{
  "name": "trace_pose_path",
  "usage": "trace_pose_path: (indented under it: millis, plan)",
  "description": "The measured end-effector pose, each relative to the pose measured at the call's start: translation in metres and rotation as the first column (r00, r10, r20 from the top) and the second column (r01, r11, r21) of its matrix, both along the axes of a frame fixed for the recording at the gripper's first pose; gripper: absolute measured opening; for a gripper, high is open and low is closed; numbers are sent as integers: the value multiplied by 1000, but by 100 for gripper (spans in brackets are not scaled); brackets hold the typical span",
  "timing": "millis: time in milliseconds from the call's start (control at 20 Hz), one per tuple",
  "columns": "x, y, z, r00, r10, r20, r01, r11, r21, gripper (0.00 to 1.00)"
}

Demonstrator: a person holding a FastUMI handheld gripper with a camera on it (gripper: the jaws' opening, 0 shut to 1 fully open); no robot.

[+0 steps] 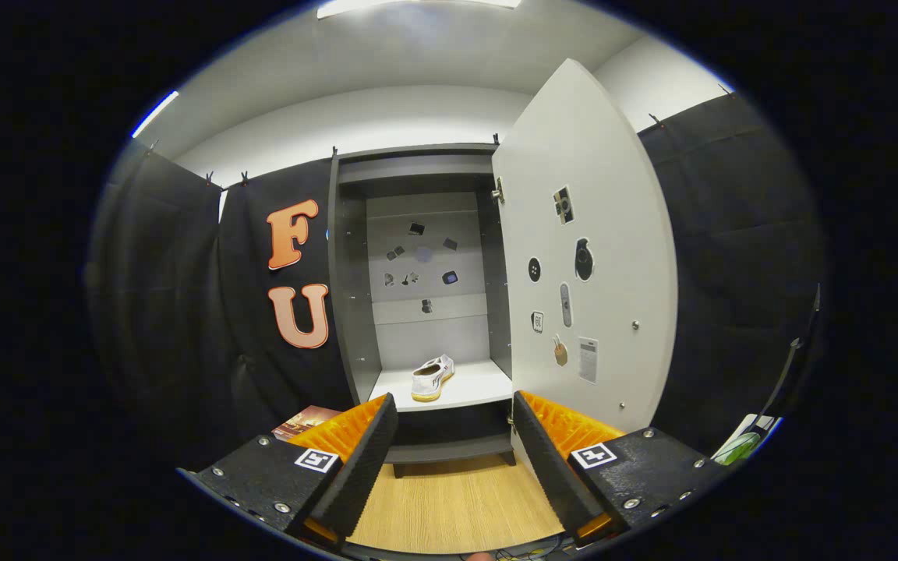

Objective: Open the shoe cabinet door, grab the shoes and put them into the shoe cabinet, then close the shoe cabinet door.

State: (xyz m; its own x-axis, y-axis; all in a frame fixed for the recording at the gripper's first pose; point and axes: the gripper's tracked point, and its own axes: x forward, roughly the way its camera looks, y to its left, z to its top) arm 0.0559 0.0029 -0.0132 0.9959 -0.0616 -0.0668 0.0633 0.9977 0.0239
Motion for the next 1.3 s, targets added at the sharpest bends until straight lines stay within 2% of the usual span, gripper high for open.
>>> trace_pose_path:
  millis: [350, 400, 550, 1100, 1300]
  plan:
    - [-28, -6, 20, 997, 69, 36, -68, 998, -6, 93]
    - [-29, 17, 5, 996, 79, 38, -78, 997, -8, 93]
    - [-25, -7, 12, 995, 84, 52, -85, 996, 8, 93]
    - [-10, -150, 10, 997, -59, 52, 57, 998, 32, 93]
    - [-1, -186, 4, 995, -85, 53, 83, 996, 43, 93]
